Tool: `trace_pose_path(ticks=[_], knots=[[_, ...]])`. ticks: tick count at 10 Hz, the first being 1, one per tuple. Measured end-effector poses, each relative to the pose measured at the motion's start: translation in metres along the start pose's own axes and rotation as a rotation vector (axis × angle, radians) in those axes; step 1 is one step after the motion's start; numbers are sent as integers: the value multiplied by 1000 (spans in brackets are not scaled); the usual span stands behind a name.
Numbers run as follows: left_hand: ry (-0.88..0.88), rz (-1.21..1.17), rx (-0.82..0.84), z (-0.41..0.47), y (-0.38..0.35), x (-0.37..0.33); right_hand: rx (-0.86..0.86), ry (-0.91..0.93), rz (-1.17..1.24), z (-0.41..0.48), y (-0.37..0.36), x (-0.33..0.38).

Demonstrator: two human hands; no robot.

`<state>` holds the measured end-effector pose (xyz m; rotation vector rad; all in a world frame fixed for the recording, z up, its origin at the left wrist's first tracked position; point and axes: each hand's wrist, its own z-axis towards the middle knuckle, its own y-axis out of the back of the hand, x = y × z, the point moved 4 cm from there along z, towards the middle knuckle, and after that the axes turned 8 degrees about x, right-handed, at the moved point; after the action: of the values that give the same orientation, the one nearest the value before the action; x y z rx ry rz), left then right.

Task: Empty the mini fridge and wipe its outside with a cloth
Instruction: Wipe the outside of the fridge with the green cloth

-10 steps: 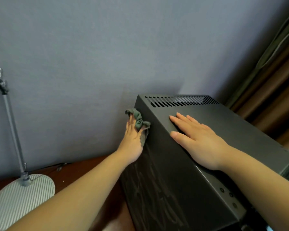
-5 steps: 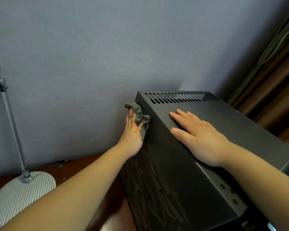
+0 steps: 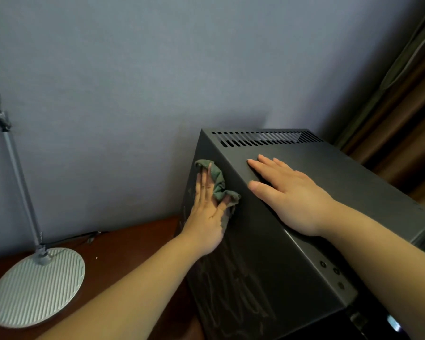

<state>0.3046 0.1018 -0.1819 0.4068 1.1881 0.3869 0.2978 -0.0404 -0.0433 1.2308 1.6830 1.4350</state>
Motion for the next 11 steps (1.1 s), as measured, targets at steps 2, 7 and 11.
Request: trace_pose_path(ticks=[2, 7, 11], knots=[[163, -41, 41, -32, -25, 16, -6, -1, 6, 0, 0, 0], [133, 4, 114, -41, -29, -17, -99, 17, 94, -4, 1, -2], [-78, 66, 50, -54, -22, -75, 11, -46, 76, -77, -3, -23]])
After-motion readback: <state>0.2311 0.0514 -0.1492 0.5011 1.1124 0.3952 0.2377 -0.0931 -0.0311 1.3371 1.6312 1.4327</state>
